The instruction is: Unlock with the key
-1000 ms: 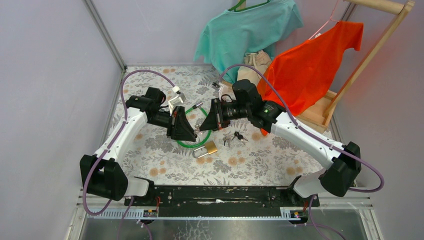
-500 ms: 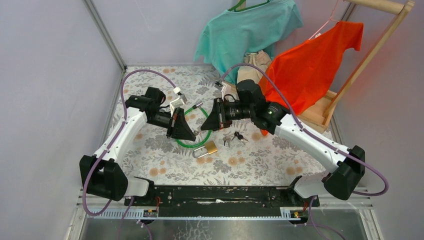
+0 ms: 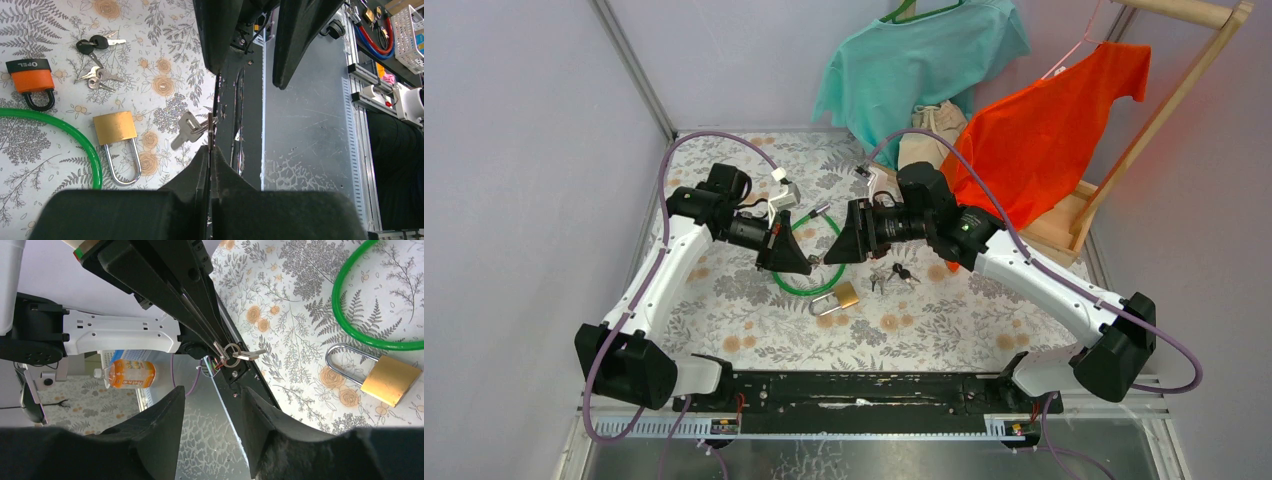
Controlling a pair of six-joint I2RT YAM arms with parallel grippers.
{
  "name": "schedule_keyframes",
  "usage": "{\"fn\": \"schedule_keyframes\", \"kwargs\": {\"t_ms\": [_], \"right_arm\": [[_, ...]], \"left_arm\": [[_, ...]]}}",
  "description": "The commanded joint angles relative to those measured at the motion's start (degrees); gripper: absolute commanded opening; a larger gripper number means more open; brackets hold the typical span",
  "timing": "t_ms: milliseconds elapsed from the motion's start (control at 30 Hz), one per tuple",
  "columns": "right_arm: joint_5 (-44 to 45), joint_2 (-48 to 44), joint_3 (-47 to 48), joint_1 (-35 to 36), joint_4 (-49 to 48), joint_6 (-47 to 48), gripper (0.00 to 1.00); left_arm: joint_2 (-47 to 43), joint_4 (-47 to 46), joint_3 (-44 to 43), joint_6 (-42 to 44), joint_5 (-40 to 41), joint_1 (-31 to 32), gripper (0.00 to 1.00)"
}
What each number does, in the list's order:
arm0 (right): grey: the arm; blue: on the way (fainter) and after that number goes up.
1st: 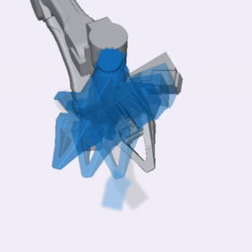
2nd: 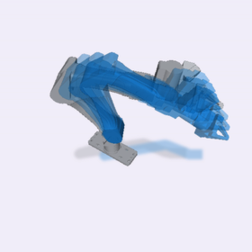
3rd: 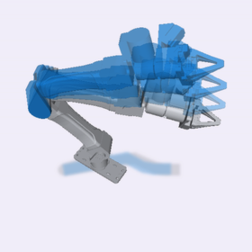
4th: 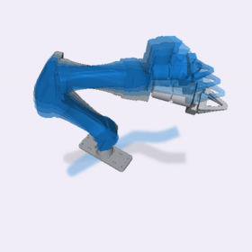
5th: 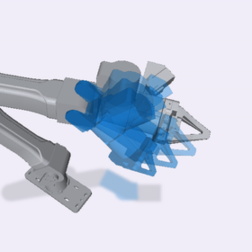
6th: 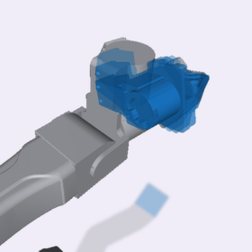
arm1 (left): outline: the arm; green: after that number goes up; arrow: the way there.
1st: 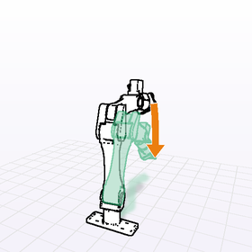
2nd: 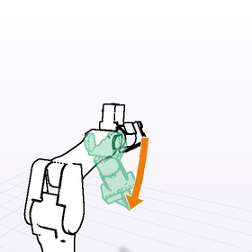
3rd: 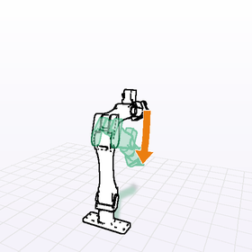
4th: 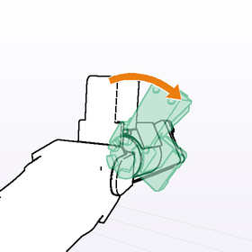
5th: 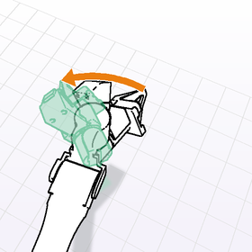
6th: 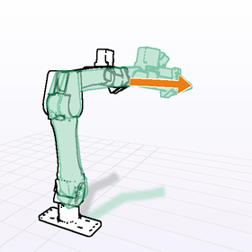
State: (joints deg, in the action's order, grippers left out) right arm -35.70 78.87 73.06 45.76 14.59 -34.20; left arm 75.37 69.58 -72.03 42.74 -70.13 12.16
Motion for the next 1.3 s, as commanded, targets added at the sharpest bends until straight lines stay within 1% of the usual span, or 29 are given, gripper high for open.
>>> {"fn": "schedule_keyframes", "kwargs": {"t_ms": [0,100,200,267,333,400,467,600,667,767,867,933,1033,1167,1267], "right_arm": [[-3.16,1.22,1.43,0.39,-3.81,2.28,0.52],[-5.09,3.53,2.86,0.47,-4.42,0.85,0.52],[-6.13,3.92,2.28,0.47,-6.57,-0.9,0.54],[-6.05,3.61,1.81,0.32,-7.39,-1.5,0.57],[-6.4,3.13,0.79,-0.63,-8.6,-2.76,0.6],[-7.53,2.31,-1.17,-2.29,-12.09,-5.82,0.61],[-9.07,1.76,-3.33,-4.31,-16.16,-9.26,0.62],[-9.59,1.91,-5.27,-6.73,-19.88,-12.88,0.62],[-9.39,2.84,-5.46,-6.93,-21.5,-14.06,0.62],[-9.7,4.62,-5.46,-7.35,-25.02,-16.68,0.62],[-10.24,5.9,-5.73,-7.78,-29.76,-19.48,0.62],[-10.99,6.91,-5.85,-7.79,-33.0,-21.39,0.62],[-12.76,8.55,-7.03,-7.77,-39.17,-24.91,0.61],[-14.77,9.41,-11.11,-7.79,-49.21,-31.46,0.58],[-14.43,8.67,-13.78,-7.5,-52.2,-32.29,0.56]], "left_arm": [[-1.11,-1.99,-2.12,-3.88,-0.71,1.05,0.0],[-1.02,-1.17,-2.95,-4.76,-0.94,1.68,0.0],[-0.8,0.81,-3.61,-3.57,-0.54,2.09,0.0],[-0.68,1.75,-3.9,-2.46,0.65,2.39,0.0],[-0.74,1.89,-4.18,-1.0,3.58,2.87,0.0],[-1.42,-0.79,-4.3,-1.82,9.72,4.17,0.0],[-3.18,-5.43,-3.83,-2.98,17.78,5.71,0.0],[-4.1,-9.74,-5.64,-0.31,35.52,9.8,0.0],[-4.65,-9.9,-6.73,3.64,43.2,12.73,0.0],[-7.54,-10.61,-6.45,11.59,55.17,18.96,0.0],[-12.64,-14.65,-2.63,20.51,63.47,26.0,0.0],[-17.49,-20.82,2.51,26.39,67.05,30.71,0.0],[-26.31,-34.52,13.26,36.4,69.92,34.99,0.0],[-37.23,-54.64,30.96,50.01,69.93,36.44,0.0],[-43.19,-70.1,41.4,60.2,68.08,36.51,0.0]]}}
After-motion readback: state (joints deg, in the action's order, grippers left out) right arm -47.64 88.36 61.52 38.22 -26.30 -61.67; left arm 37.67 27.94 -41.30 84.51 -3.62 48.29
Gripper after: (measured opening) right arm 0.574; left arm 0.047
